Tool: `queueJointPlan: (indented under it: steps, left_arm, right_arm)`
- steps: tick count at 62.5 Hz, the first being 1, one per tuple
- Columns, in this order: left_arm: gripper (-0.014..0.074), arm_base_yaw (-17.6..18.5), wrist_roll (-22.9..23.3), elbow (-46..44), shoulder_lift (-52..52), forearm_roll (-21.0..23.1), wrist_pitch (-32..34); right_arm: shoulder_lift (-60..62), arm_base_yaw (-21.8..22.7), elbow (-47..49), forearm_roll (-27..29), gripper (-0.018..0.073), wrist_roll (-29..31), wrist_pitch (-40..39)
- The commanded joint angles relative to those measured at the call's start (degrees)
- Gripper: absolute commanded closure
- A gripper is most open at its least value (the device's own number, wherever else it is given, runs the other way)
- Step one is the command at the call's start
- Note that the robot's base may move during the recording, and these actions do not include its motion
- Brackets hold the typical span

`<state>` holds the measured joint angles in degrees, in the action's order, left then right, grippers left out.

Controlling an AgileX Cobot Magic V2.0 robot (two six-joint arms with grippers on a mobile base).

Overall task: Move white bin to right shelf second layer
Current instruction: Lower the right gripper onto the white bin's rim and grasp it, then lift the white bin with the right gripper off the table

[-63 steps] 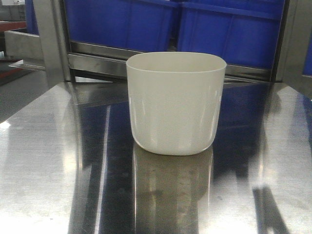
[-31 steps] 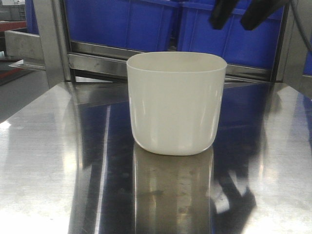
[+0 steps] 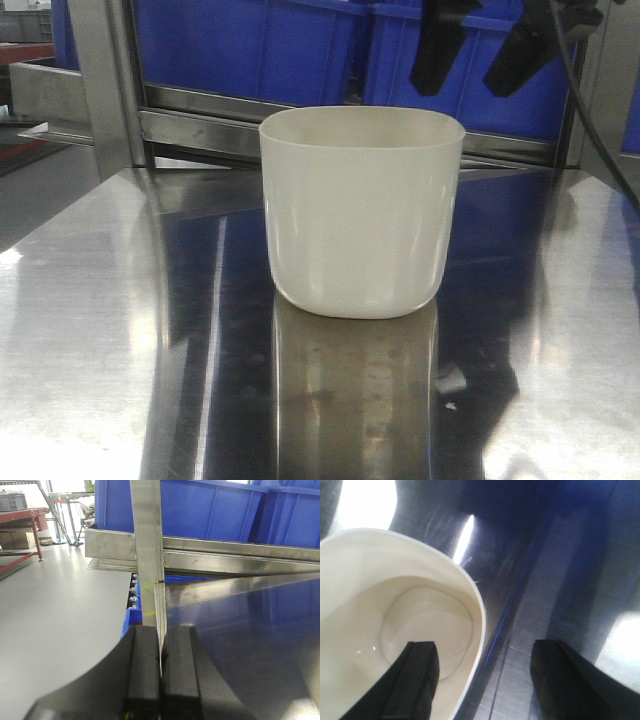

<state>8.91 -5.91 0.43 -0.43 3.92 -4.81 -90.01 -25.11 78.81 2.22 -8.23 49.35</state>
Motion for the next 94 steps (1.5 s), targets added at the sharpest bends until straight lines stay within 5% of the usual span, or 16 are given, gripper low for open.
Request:
queueJointPlan:
  steps: [1, 39, 60, 94]
  left_arm:
    - [0.0512, 0.21, 0.2, 2.11, -0.8, 0.31, 4.81]
    - [0.0512, 0.21, 0.2, 2.11, -0.8, 0.31, 4.81]
    - [0.0512, 0.21, 0.2, 2.11, -0.8, 0.31, 4.81]
    - [0.0512, 0.21, 0.2, 2.11, -0.8, 0.31, 4.81]
  right_arm:
    - [0.79, 0.01, 2.21, -0.22, 0.0041, 0.67, -2.17]
    - [-7.59, 0.01, 2.21, 0.15, 0.0052, 0.67, -2.01]
    - [-7.85, 0.01, 2.21, 0.34, 0.0522, 0.67, -4.86]
    - [8.44, 0.7, 0.87, -3.85, 0.0503, 0.67, -17.16]
